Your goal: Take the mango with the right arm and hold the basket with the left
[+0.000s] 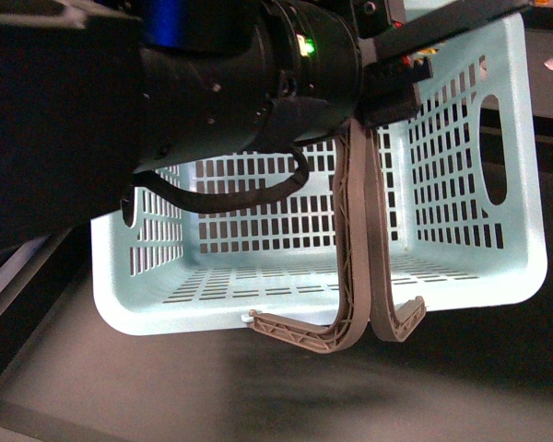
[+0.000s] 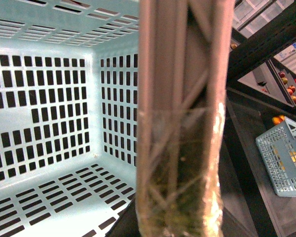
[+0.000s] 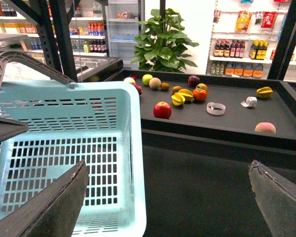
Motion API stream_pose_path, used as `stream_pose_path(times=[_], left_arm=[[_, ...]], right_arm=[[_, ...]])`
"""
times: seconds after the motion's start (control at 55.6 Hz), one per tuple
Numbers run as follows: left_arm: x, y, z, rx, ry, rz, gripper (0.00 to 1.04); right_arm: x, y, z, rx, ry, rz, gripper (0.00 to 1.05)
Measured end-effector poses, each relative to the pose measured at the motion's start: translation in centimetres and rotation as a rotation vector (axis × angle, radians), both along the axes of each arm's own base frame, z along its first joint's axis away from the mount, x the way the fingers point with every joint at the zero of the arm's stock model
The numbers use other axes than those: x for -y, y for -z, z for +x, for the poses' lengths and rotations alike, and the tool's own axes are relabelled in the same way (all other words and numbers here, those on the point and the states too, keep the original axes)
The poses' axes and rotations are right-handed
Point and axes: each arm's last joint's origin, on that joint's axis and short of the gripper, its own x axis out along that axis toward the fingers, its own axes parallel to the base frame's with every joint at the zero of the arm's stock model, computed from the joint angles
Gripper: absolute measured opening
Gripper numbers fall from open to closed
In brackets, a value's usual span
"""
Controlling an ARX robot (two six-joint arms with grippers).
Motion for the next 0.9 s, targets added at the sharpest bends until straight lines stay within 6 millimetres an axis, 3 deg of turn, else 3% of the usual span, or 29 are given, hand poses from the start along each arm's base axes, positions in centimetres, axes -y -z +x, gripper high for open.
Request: stream_pose_path(times=[0.648,0.756,0.9], left_arm=[[0.3,0.4,0.6,0.024,-0.01,0.05,0.06],[0.3,0.4,0.6,0.024,-0.009,0.05,0.06],[0.4,0.4,0.6,0.024,-0.008,0.05,0.06]], right_arm=[[0.1,-0.3,0.1,0.023,0.019,-0.038,0.97],[1.4,-0.5,1.1,0.026,0.046,-0.099,0.97],[5.3,0.1,4.4,-0.094,0.16,-0.097,0.97]])
